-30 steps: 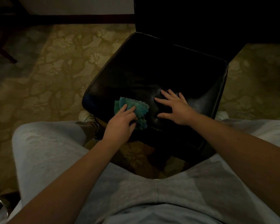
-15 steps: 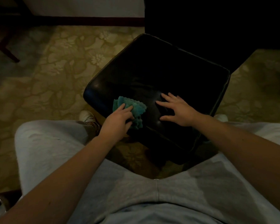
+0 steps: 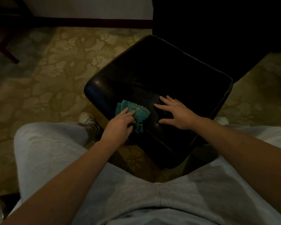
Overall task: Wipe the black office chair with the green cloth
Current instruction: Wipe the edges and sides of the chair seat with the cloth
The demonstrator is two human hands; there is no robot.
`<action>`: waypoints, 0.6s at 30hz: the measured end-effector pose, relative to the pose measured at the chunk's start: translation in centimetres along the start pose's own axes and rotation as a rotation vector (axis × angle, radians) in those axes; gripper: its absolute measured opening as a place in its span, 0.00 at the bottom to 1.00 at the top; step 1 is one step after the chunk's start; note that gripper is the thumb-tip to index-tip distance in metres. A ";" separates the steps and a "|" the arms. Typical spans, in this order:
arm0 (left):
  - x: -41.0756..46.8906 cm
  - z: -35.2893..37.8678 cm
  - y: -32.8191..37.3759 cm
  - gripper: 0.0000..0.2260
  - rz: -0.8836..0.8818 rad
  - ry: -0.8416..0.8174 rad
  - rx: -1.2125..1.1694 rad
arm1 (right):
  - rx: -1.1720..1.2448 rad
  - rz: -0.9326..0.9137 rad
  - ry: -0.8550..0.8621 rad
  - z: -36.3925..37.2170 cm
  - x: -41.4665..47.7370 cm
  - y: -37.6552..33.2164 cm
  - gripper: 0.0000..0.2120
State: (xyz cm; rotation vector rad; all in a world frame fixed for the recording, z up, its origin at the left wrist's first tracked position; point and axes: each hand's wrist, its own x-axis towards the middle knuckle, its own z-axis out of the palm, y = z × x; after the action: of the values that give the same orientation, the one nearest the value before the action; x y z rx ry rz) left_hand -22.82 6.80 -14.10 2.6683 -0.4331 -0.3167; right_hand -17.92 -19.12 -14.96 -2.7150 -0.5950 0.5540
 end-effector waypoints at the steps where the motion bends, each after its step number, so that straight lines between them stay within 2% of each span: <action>1: -0.1 0.3 0.3 0.10 -0.021 0.005 -0.015 | 0.009 0.003 0.015 0.2 0.0 -0.2 0.34; 6: -0.6 1.4 1.6 0.10 0.008 -0.016 -0.020 | -0.020 0.061 0.057 0.5 0.3 -1.4 0.34; 11: 0.7 -0.5 -1.3 0.10 0.132 -0.060 0.094 | 0.035 0.013 -0.015 -0.1 0.5 -0.5 0.34; 18: 0.4 -0.5 -1.7 0.09 0.068 0.030 0.016 | -0.049 0.003 0.015 0.5 0.9 0.2 0.33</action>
State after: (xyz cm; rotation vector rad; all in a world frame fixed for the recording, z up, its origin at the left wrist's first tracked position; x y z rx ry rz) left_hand -21.91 8.35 -14.46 2.6639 -0.5177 -0.2529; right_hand -17.32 -18.75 -15.69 -2.7637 -0.6089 0.5264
